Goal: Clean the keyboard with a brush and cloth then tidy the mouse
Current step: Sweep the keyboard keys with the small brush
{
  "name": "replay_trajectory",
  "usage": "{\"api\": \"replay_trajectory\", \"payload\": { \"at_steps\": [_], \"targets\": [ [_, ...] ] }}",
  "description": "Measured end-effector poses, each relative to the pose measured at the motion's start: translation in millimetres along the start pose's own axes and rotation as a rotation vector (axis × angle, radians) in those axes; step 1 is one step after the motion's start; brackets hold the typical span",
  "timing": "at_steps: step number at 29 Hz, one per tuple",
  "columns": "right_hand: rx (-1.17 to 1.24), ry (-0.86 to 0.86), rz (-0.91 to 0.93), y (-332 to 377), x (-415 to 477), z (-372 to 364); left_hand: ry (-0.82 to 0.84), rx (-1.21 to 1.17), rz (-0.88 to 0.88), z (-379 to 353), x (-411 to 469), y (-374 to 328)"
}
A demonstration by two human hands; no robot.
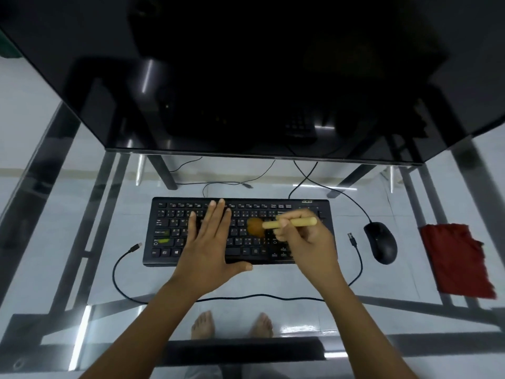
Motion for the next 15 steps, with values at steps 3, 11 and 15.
{"api": "replay_trajectory", "payload": {
  "at_steps": [3,11,15],
  "targets": [
    [-0.105,0.060,0.027,0,10,-3,0.006,-0.004,-0.010,0,4,-10],
    [-0.195,-0.027,-0.009,-9,24,30,0.004,-0.013,-0.010,-2,15,-25],
    [-0.112,-0.269,0.002,-17,8,69,-0.007,-0.053,0.026,0,19,-23]
  ]
}}
Point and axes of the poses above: each hand's wrist, its own x-axis towards the middle knuckle, its own z-axis out of the back of the hand, y = z × x, the point moved 4 cm from there along x, towards the middle knuckle, and after that the axes turned 10 degrees about y, right-handed, at the moved point
